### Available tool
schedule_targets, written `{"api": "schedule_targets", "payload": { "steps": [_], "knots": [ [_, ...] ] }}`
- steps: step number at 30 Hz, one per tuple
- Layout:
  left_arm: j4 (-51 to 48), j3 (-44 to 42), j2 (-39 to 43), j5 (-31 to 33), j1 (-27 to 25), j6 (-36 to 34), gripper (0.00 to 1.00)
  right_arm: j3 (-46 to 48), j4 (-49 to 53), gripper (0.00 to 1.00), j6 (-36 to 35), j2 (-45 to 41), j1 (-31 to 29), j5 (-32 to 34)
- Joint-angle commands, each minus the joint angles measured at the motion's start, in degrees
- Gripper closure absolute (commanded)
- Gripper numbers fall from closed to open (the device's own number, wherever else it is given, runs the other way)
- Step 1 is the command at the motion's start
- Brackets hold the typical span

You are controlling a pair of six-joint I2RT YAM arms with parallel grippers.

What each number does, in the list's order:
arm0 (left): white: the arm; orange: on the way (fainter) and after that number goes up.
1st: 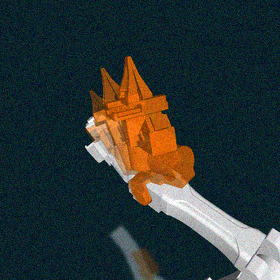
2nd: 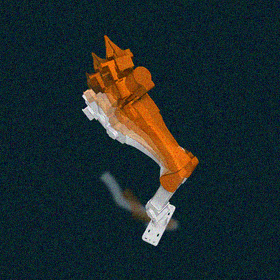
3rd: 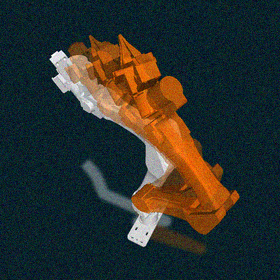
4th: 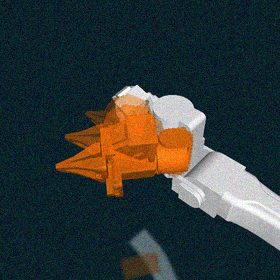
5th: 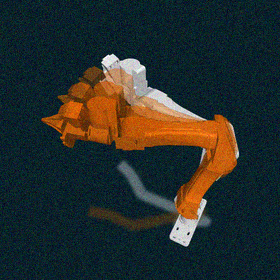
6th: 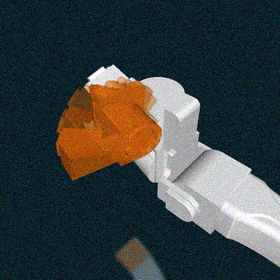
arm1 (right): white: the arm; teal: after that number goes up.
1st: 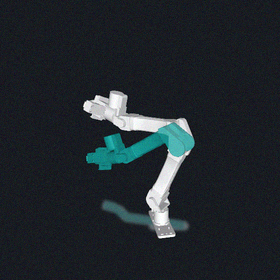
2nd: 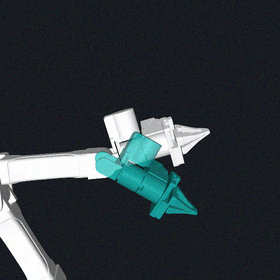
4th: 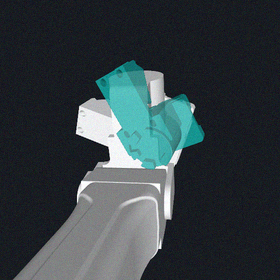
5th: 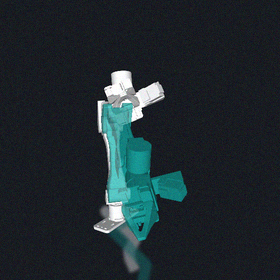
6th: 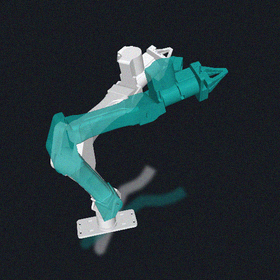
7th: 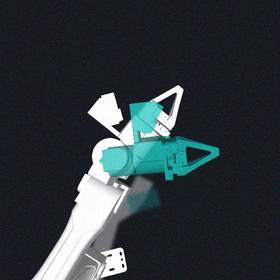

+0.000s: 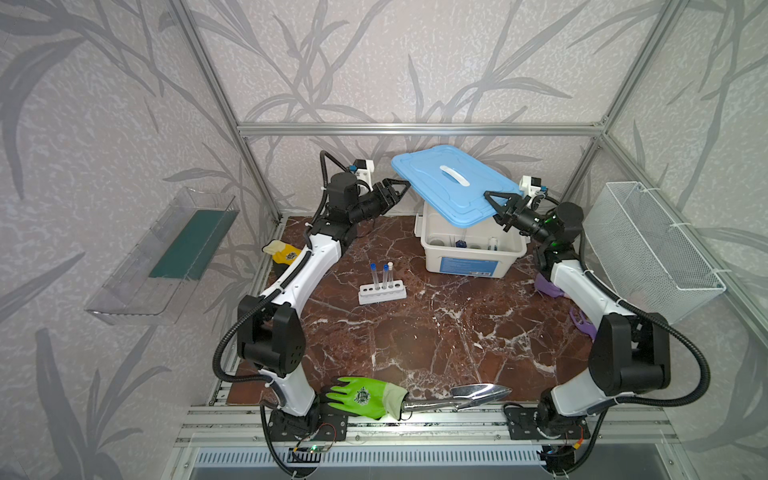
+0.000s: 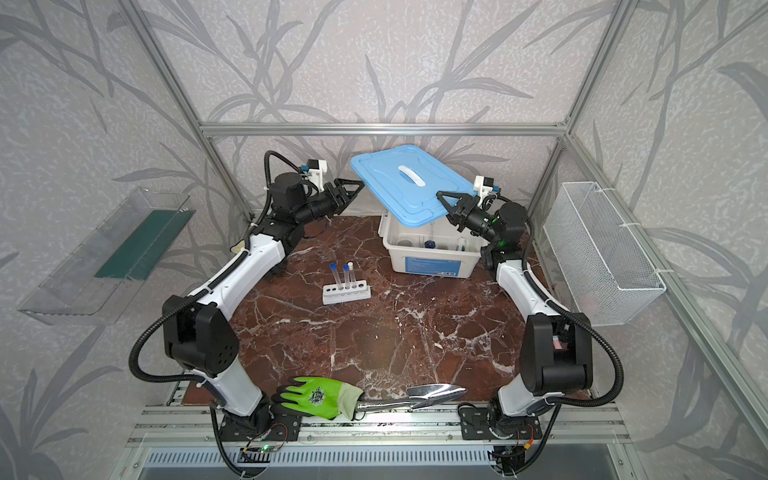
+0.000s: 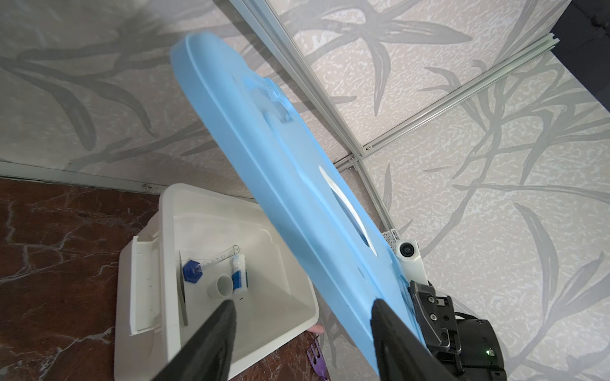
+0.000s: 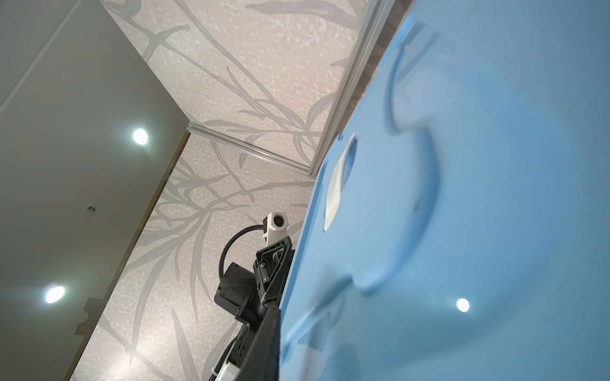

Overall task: Organize the chemistry lab equipment
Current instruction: 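Lay the blue lid flat onto the white tub with both grippers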

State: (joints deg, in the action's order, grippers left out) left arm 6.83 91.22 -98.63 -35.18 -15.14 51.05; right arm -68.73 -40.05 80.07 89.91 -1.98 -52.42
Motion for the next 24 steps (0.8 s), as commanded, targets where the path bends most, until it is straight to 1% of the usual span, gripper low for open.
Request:
{"api": "schedule_targets", "payload": {
  "steps": [1, 2, 3, 5, 8, 12, 17, 18, 20, 22, 24],
  "knots": [
    [-1.23, -0.75, 4.10, -0.34, 1.53, -2.39, 0.34, -4.17, 17.79, 0.83, -15.60, -2.97, 0.65, -8.41],
    [-1.40, -1.01, 4.47, -0.36, 1.94, -2.60, 0.34, -5.67, 24.91, 0.83, -20.30, -3.33, 1.02, -8.42],
    [-1.69, -1.13, 4.84, -0.51, 2.35, -2.90, 0.34, -7.17, 29.69, 0.83, -23.62, -3.34, 1.38, -8.56],
    [-2.43, -1.66, 5.63, -0.68, 3.41, -3.62, 0.34, -8.82, 35.07, 0.84, -27.58, -3.17, 2.58, -9.13],
    [-1.32, -3.44, 6.76, -1.05, 5.20, -3.41, 0.34, -9.49, 34.67, 0.85, -27.11, -2.30, 5.13, -11.26],
    [-0.40, -4.65, 7.02, -1.91, 7.41, -2.97, 0.34, -9.67, 30.16, 0.86, -24.54, -1.20, 6.92, -15.03],
    [-0.98, -3.03, 4.30, -3.18, 8.53, -3.89, 0.34, -9.61, 29.75, 0.86, -24.66, -0.18, 8.39, -19.38],
    [-1.31, -2.22, 3.13, -3.93, 8.48, -3.85, 0.34, -9.50, 29.90, 0.86, -25.19, -0.26, 8.44, -20.14],
    [-1.23, -0.61, 0.85, -5.77, 8.11, -3.59, 0.34, -10.00, 34.49, 0.87, -28.73, -0.39, 8.66, -21.19],
    [-3.34, 1.26, -1.57, -5.97, 7.47, -4.20, 0.34, -10.58, 39.43, 0.87, -33.00, -0.88, 8.66, -21.56],
    [-4.23, 3.07, -3.84, -6.60, 6.88, -4.65, 0.34, -10.67, 41.64, 0.88, -35.20, -1.16, 8.66, -22.25]
  ]
}}
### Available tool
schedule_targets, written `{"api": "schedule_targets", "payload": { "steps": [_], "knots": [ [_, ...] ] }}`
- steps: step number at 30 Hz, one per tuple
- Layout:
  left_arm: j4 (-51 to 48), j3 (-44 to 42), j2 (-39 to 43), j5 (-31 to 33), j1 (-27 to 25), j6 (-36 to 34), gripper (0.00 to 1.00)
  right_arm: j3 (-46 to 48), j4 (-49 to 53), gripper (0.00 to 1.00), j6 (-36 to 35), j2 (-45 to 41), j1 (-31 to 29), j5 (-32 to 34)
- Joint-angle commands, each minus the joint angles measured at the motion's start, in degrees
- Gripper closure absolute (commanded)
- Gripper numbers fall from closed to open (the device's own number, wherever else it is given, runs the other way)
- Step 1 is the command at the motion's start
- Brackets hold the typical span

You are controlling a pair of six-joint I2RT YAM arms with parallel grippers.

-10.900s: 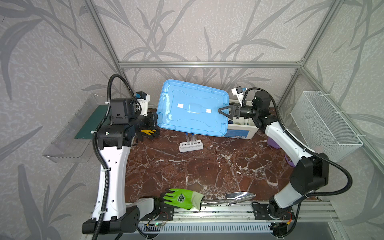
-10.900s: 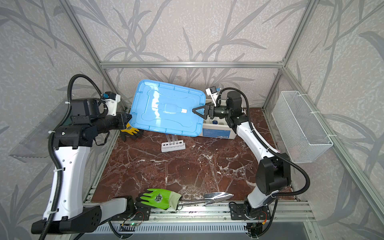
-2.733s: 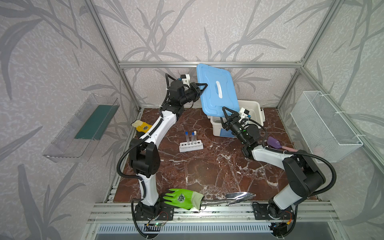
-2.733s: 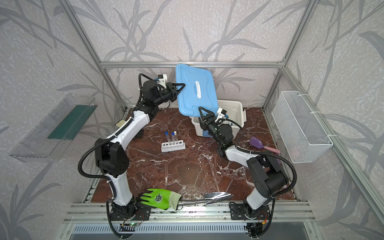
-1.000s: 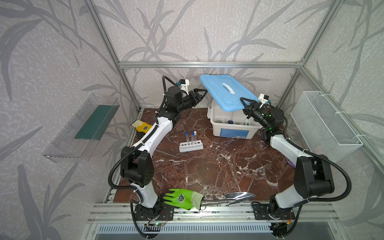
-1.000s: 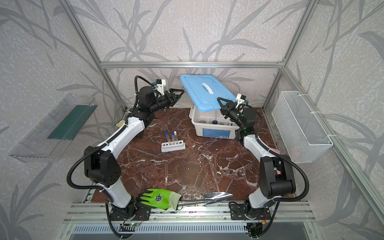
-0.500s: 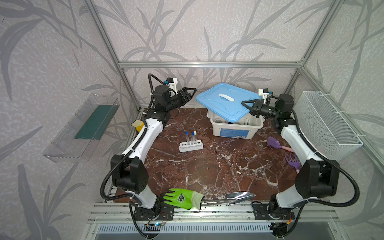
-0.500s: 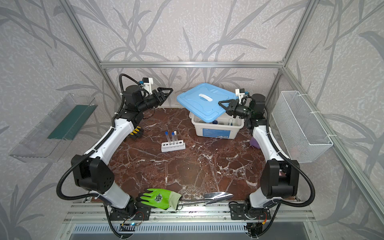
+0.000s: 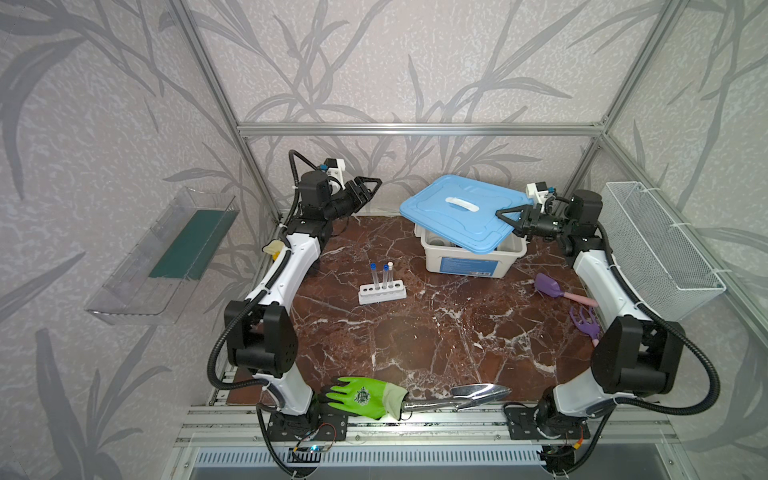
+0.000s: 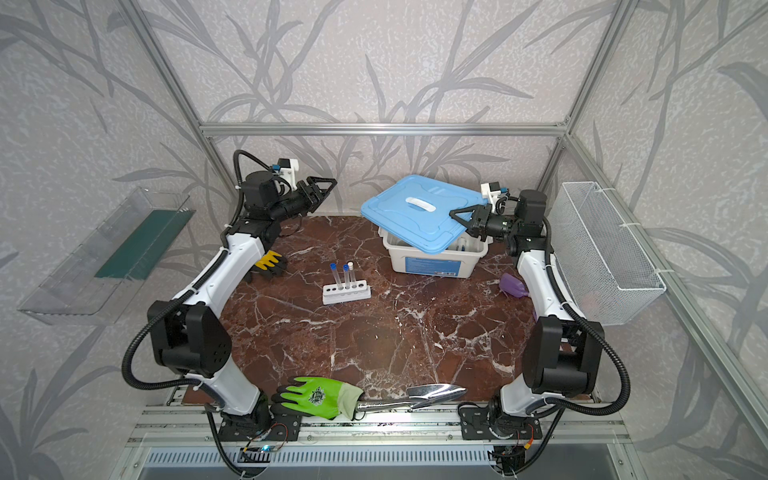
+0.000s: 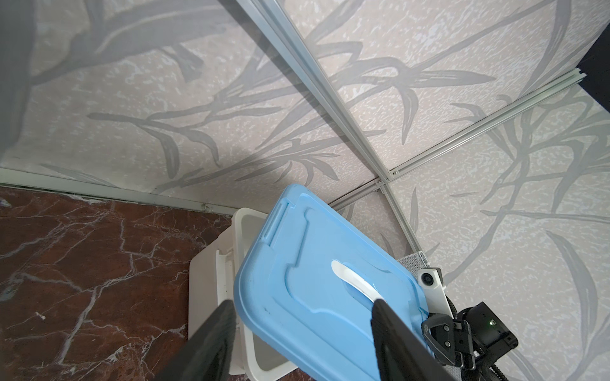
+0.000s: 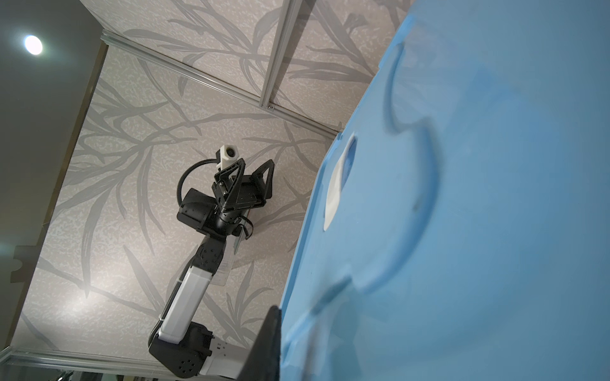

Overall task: Organize the chemistry lab equipment
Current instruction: 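Lay the blue lid flat onto the white tub with both grippers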

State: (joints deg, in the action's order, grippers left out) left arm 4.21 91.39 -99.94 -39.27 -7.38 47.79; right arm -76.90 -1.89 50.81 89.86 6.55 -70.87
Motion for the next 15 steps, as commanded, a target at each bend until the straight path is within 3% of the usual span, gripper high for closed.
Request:
{"api": "schedule_targets", "payload": {
  "steps": [1, 15],
  "knots": [
    [-2.00, 4.13, -3.86, -2.98, -1.20, -1.38, 0.34, -2.24, 3.73, 0.88, -6.59, -1.33, 0.13, -3.99],
    [-5.59, 20.34, -19.92, -10.28, -6.44, 0.10, 0.32, 1.45, -0.57, 0.89, -4.66, -4.06, -0.05, -5.24]
  ]
}}
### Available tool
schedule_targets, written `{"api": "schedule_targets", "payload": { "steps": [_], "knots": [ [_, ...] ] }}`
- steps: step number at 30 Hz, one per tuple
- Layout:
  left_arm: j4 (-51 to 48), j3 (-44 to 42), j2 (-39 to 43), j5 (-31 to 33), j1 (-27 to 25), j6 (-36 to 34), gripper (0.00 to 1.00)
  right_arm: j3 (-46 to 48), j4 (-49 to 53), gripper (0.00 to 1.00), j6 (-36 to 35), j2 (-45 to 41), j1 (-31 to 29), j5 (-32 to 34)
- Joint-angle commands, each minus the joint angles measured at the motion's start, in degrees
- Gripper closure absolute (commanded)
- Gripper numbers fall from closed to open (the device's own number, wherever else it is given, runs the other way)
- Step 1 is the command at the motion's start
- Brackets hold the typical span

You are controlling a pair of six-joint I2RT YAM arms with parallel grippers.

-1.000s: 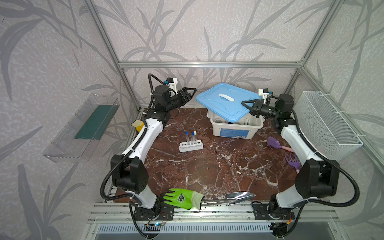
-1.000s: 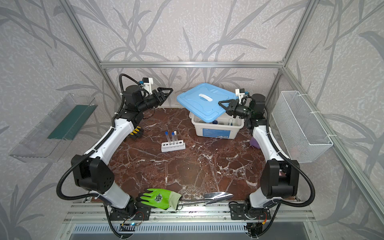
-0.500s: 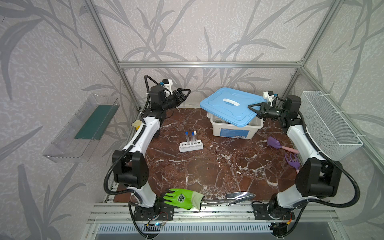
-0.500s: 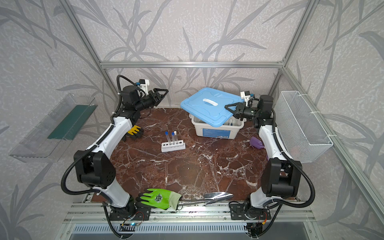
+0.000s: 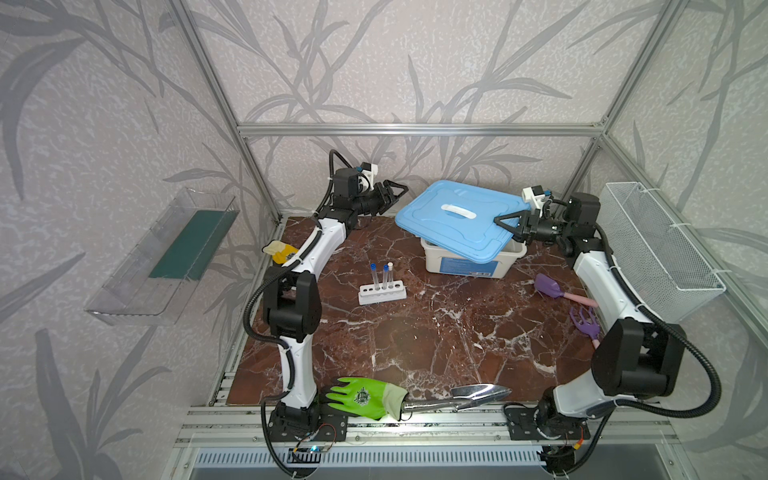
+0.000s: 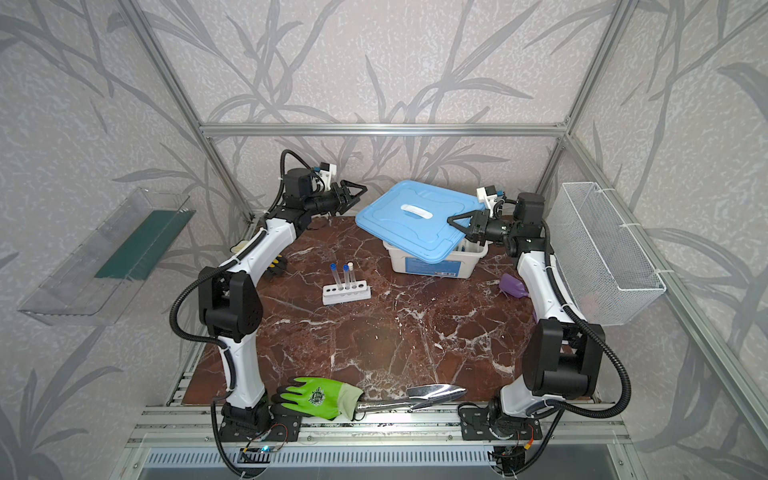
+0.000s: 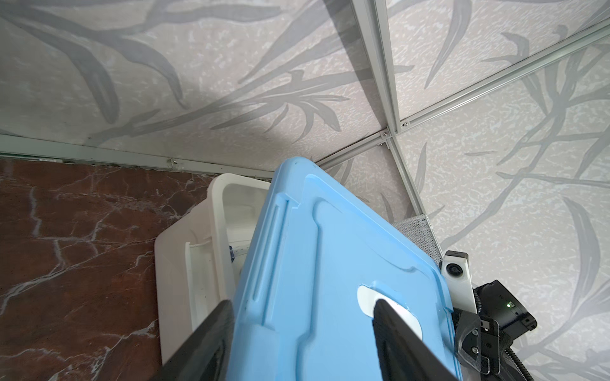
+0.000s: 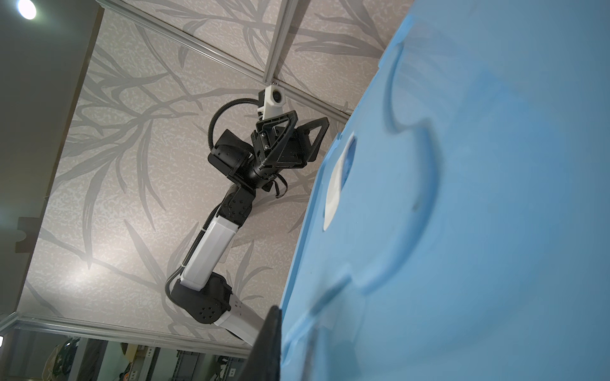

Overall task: Organize the chemistry lab equipment
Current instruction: 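Lay the blue lid flat onto the white tub with both grippers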

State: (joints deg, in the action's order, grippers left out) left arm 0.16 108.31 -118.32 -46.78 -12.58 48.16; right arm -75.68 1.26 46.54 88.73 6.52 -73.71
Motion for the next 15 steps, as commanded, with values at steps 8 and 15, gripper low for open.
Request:
{"api": "schedule_targets", "payload": {
  "steps": [8, 15],
  "knots": [
    [-8.19, 9.31, -5.98, -2.54, -1.59, -4.28, 0.31, 0.09, -3.70, 0.90, -0.49, -3.76, -0.13, -2.58],
    [-12.79, 12.99, -7.54, -5.58, -1.97, -6.92, 0.31, 0.56, -5.55, 0.90, 0.25, -3.85, -0.11, -2.84]
  ]
}}
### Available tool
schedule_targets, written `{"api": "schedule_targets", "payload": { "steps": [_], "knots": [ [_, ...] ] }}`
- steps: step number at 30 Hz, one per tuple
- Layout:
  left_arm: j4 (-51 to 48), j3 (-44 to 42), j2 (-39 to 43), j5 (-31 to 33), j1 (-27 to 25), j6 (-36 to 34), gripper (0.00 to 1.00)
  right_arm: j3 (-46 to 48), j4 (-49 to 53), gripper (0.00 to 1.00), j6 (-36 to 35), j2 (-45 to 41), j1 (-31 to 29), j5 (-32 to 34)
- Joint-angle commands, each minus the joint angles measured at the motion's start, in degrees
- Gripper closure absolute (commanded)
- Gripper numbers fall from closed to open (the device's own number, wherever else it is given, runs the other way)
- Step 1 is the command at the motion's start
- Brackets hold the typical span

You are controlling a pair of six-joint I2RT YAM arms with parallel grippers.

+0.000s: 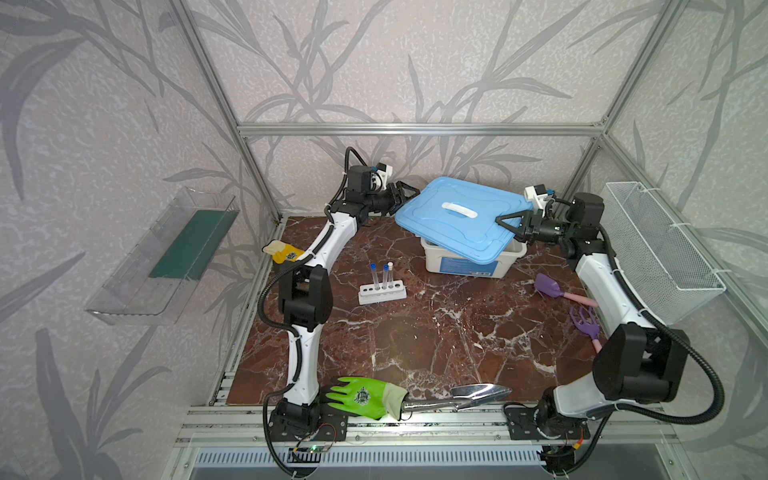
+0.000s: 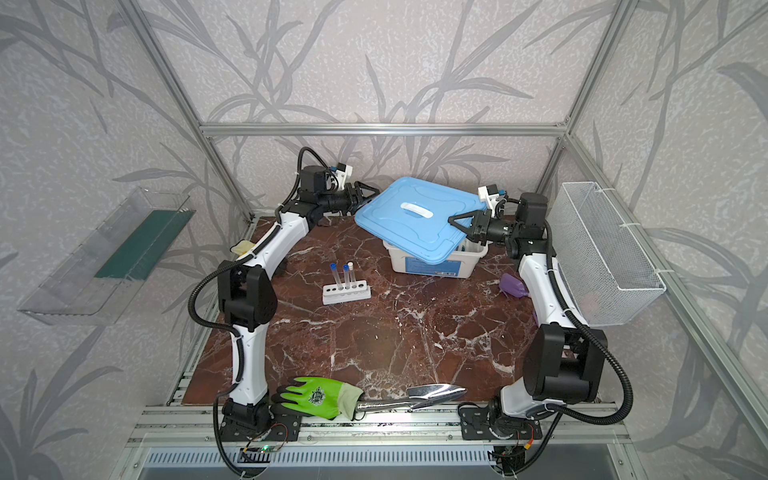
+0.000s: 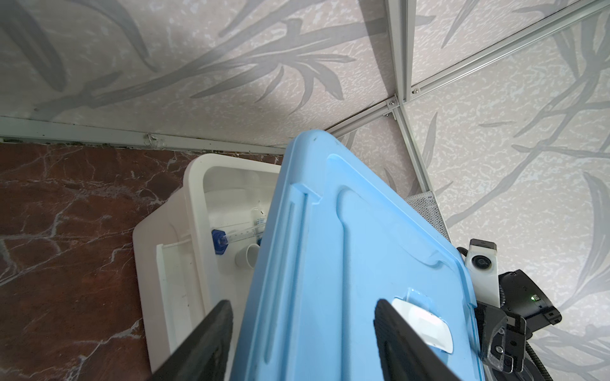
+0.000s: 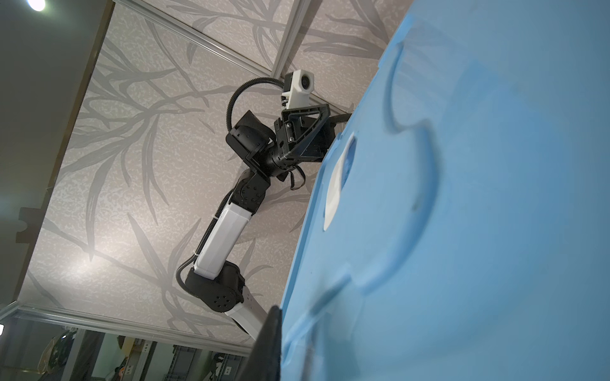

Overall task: Organize the chemistry lab equipment
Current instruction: 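Lay the blue lid flat onto the white tub with both grippers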

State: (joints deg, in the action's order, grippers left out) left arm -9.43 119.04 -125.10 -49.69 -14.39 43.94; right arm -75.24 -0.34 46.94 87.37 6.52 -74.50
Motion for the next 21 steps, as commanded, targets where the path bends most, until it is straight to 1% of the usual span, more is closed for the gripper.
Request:
{"api": "schedule_targets", "payload": {
  "steps": [1, 8, 12, 17, 19, 21],
  "knots": [
    [-2.67, 1.89, -0.66, -3.27, -0.13, -2.48, 0.31, 0.17, -3.88, 0.90, -0.25, -2.50, -0.11, -2.05],
    [-1.52, 1.85, -0.98, -6.01, -0.81, -1.89, 0.31, 0.78, -5.36, 0.90, -0.18, -2.47, -0.46, -2.54],
    [-0.32, 1.45, -0.76, -6.48, -0.93, -1.51, 0.33, 0.36, -0.58, 0.90, -4.63, -2.24, -0.46, -2.07],
    [2.69, -0.06, -0.59, -7.42, -0.90, 0.15, 0.39, 0.38, 1.71, 0.88, -7.06, -0.85, -0.49, -1.55],
    [3.24, -0.51, -0.54, -7.49, -0.90, 0.31, 0.40, -0.91, 6.70, 0.85, -10.91, -0.12, -0.46, -0.80],
    [4.07, -0.97, -0.45, -7.67, -0.92, 0.84, 0.43, -2.84, 13.88, 0.84, -16.74, 1.13, -0.47, 1.03]
  ]
}}
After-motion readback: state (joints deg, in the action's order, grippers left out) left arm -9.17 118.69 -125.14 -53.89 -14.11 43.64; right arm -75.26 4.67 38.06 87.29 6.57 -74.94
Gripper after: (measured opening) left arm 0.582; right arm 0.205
